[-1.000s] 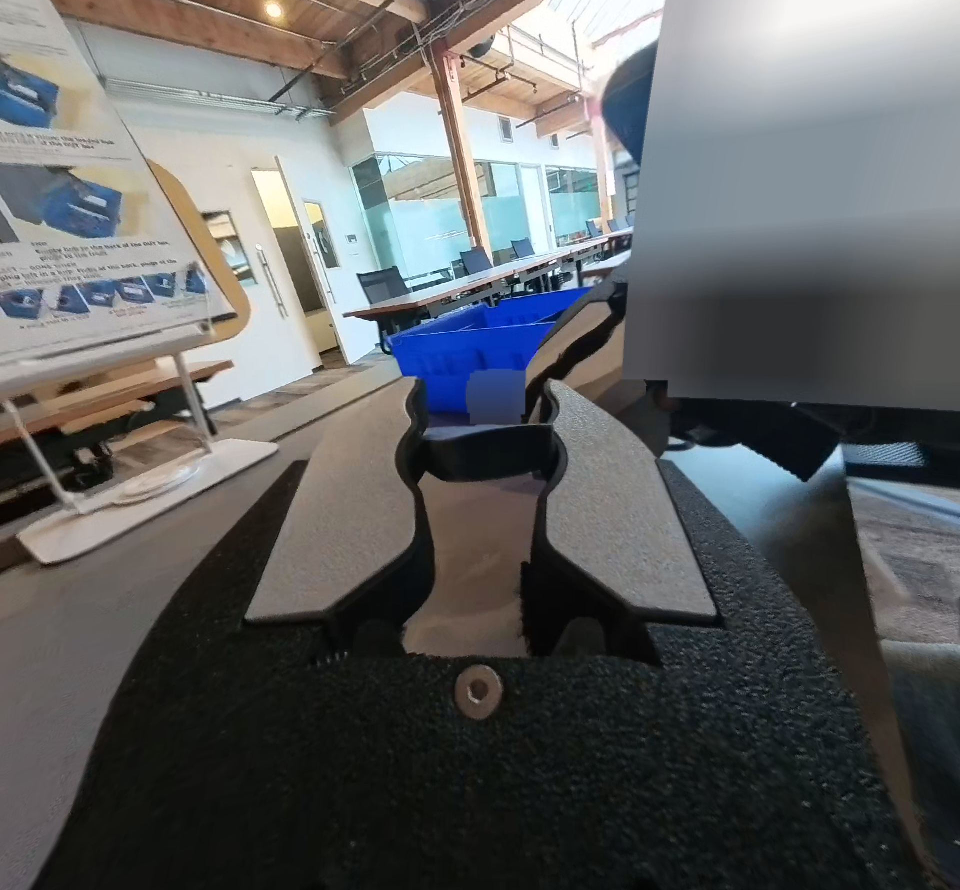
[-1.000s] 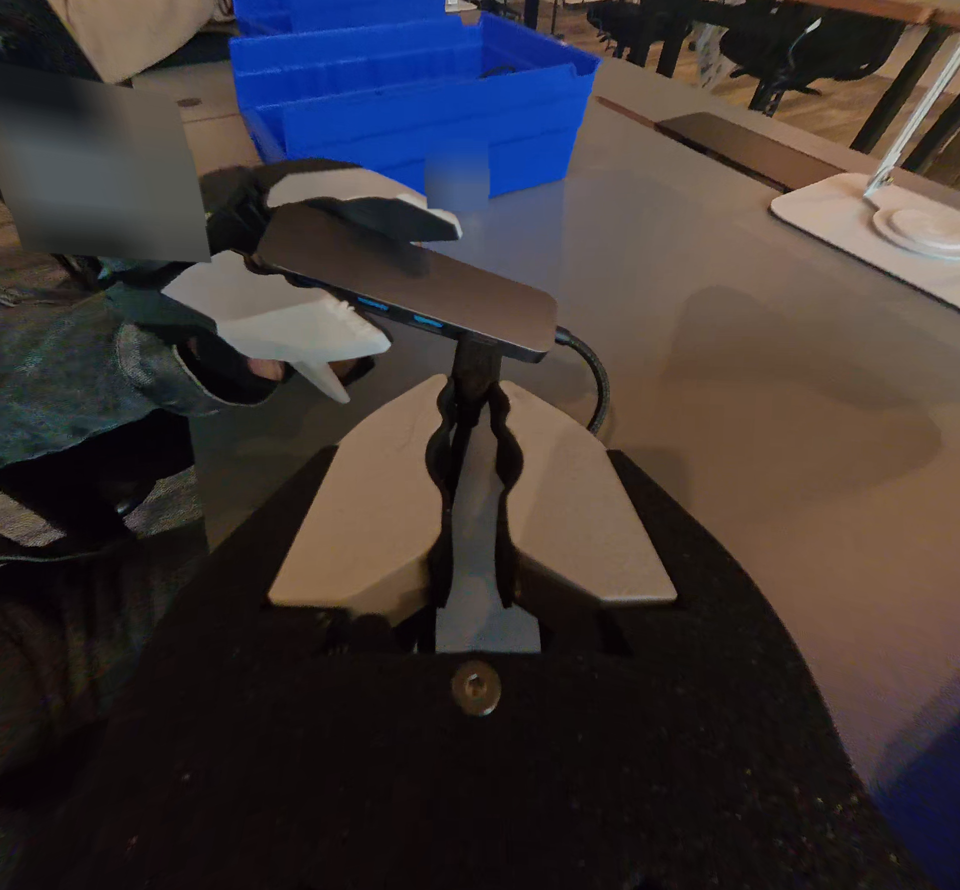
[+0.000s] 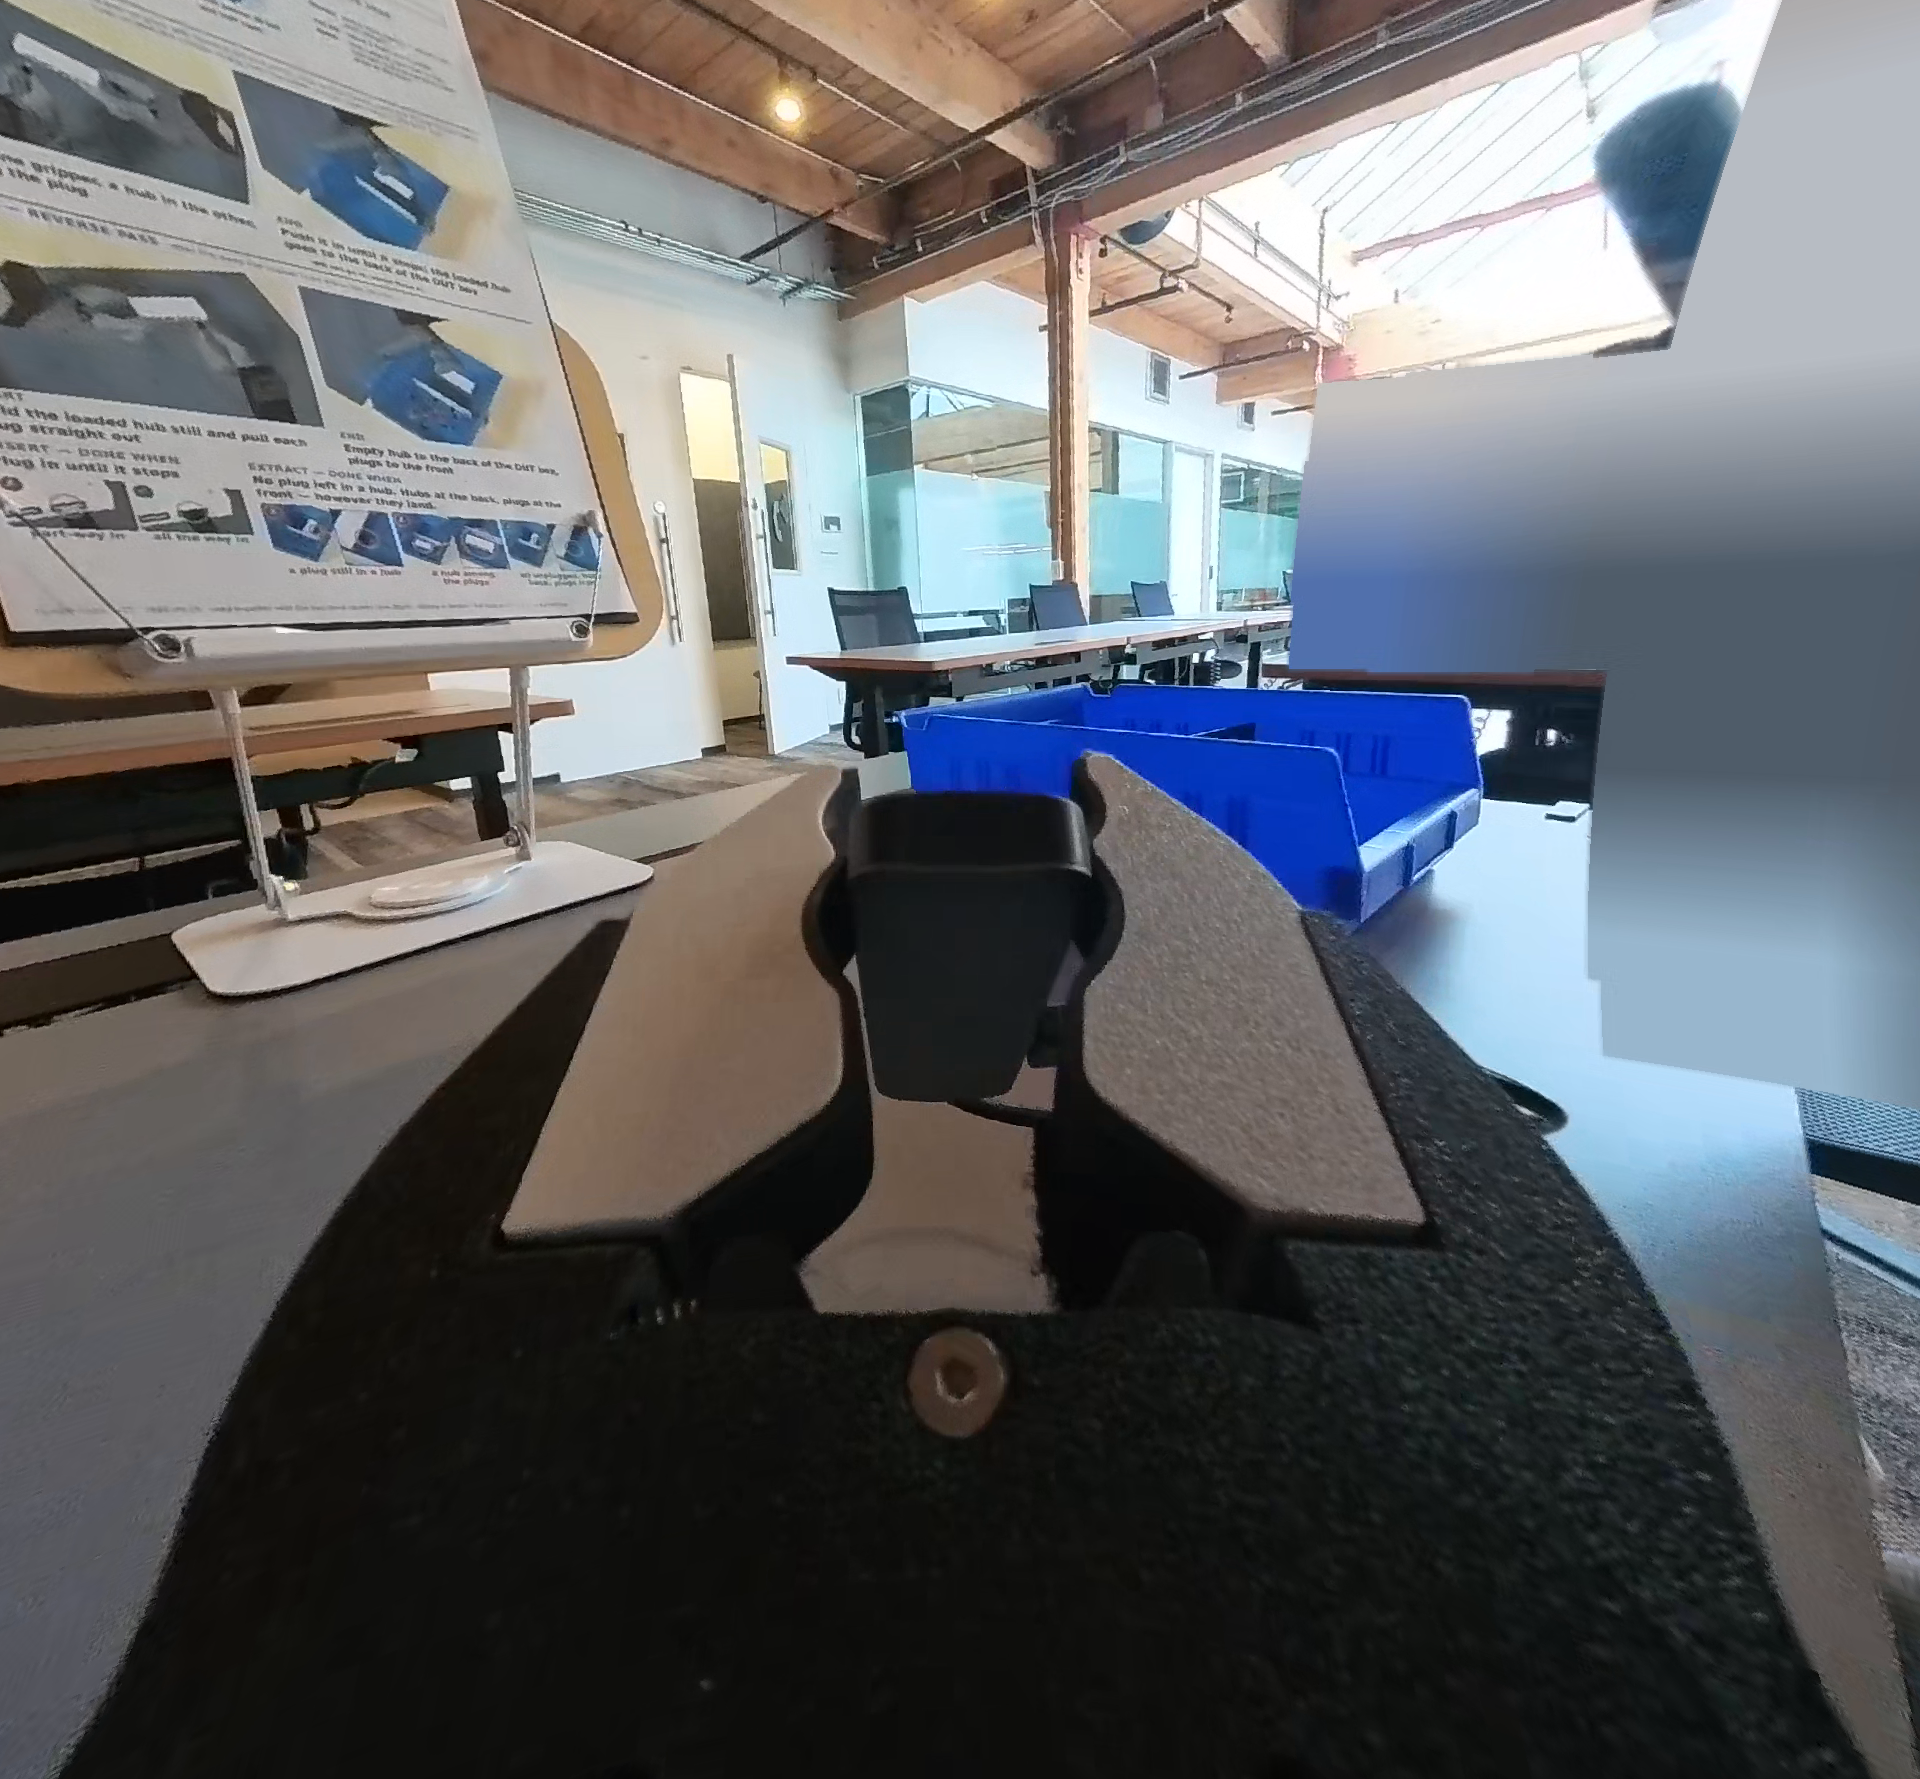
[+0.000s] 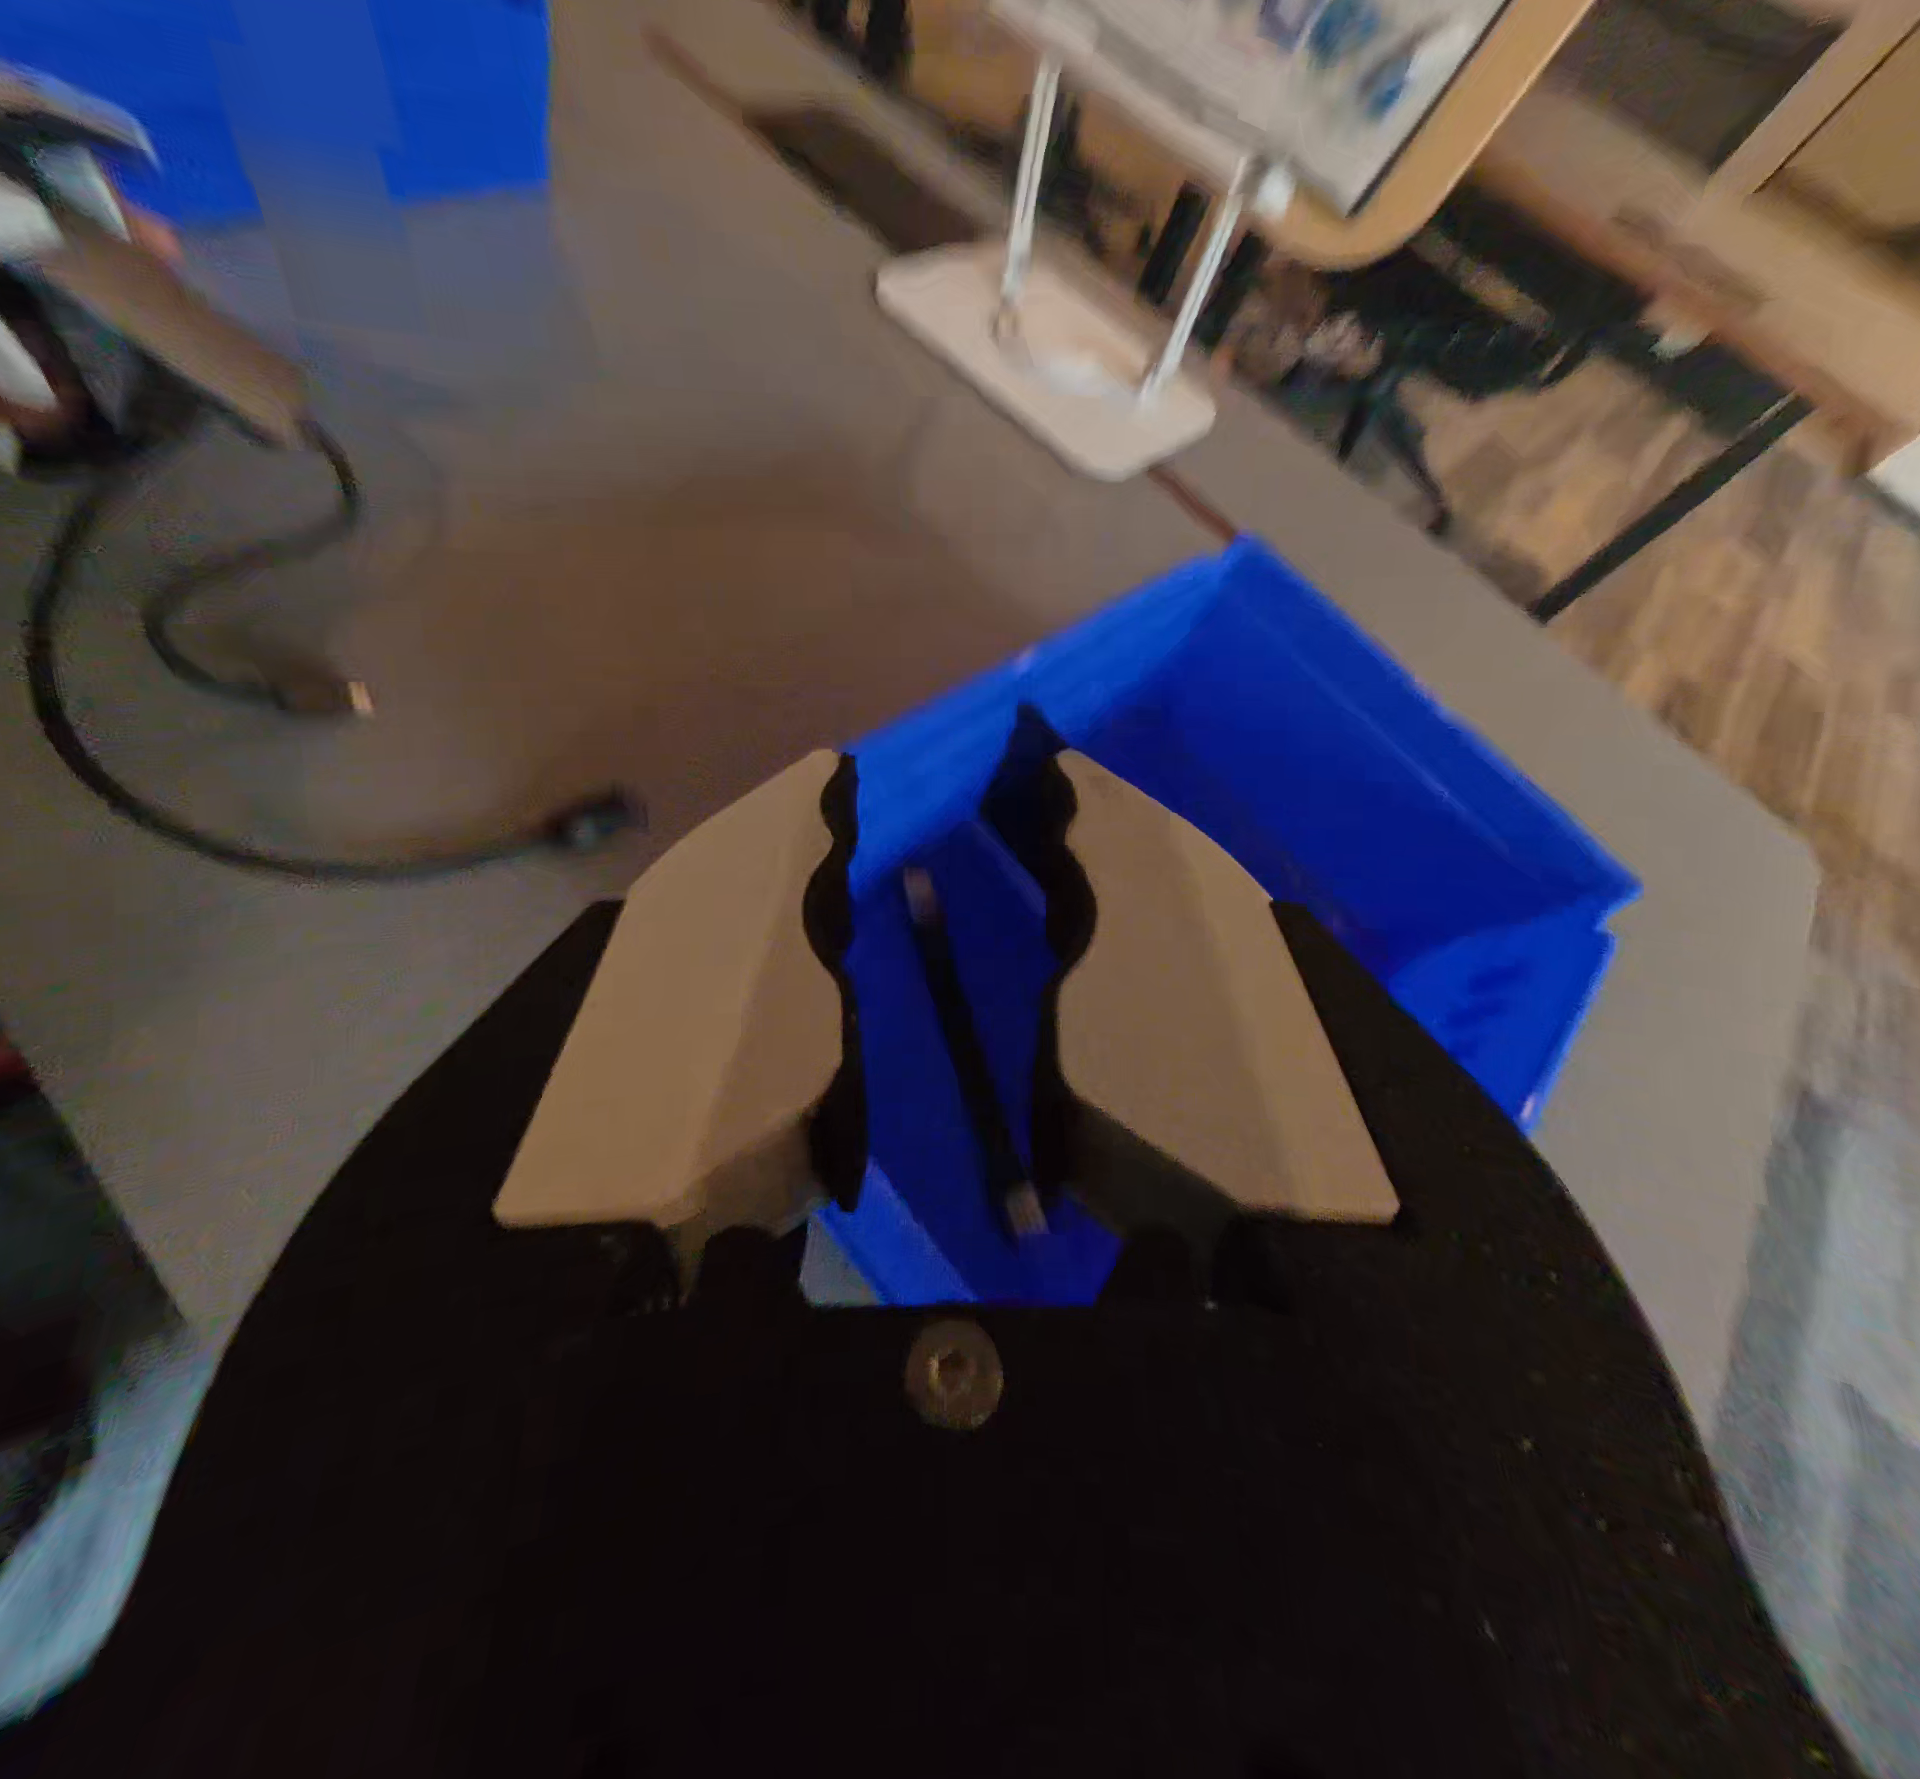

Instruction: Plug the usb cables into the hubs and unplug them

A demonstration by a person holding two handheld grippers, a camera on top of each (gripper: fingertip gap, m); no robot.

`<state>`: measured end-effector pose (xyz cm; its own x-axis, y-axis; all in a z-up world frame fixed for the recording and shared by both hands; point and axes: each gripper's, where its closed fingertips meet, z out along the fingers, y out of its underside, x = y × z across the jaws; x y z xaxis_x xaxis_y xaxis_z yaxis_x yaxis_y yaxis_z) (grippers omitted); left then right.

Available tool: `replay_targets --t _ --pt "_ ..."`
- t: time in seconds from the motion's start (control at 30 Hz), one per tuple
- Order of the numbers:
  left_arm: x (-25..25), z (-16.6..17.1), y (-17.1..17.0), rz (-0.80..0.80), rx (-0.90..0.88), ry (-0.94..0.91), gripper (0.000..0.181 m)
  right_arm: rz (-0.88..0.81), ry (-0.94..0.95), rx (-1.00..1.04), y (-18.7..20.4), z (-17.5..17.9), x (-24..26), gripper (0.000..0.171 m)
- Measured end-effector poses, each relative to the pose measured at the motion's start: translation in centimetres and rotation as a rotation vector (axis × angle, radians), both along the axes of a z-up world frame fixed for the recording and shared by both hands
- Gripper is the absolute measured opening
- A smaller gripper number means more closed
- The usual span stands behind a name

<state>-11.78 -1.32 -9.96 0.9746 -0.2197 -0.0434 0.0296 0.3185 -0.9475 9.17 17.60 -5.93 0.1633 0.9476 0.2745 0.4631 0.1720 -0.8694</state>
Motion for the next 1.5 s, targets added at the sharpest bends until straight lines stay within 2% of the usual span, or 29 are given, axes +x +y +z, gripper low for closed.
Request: replay_targets --t 0.13,0.27,0.37,0.57,0.73,0.8,0.83,0.93,1.27,1.5 --pt "0.0 -0.1 0.2 -0.006 -0.007 -0.004 0.038 0.068 -0.384 -0.079 2.5 -5.8 1.8 0.026" --pt "0.3 -0.3 0.3 -0.013 -0.017 0.005 0.038 0.1 -0.841 -0.069 4.2 -11.7 4.7 0.027" --pt "0.4 -0.5 0.5 -0.019 -0.024 0.004 0.038 0.121 -1.038 -0.07 5.3 -14.0 5.1 0.029" --pt "0.0 -0.4 0.5 -0.017 -0.021 -0.015 0.039 0.273 -0.995 -0.12 4.0 -16.5 -1.0 0.041" --pt "0.0 -0.4 0.4 -0.017 -0.019 -0.021 0.038 0.28 -0.928 -0.191 3.7 -18.1 -4.0 0.042" --pt "0.1 -0.3 0.4 -0.023 -0.019 -0.019 0.038 0.256 -0.898 -0.217 4.0 -18.2 -4.2 0.036" --pt "0.2 -0.4 0.4 -0.027 -0.02 -0.018 0.038 0.251 -0.881 -0.225 4.1 -18.2 -4.2 0.025" --pt "0.3 -0.3 0.3 -0.033 -0.019 -0.015 0.038 0.263 -0.833 -0.211 4.2 -18.1 -4.2 0.015" --pt "0.3 -0.2 0.2 -0.032 -0.012 -0.021 0.038 0.155 -0.791 -0.03 4.7 -17.9 -4.2 0.015" --pt "-0.2 0.0 0.1 -0.026 -0.006 -0.049 0.038 0.092 -0.792 -0.021 4.7 -17.8 -4.1 0.015"
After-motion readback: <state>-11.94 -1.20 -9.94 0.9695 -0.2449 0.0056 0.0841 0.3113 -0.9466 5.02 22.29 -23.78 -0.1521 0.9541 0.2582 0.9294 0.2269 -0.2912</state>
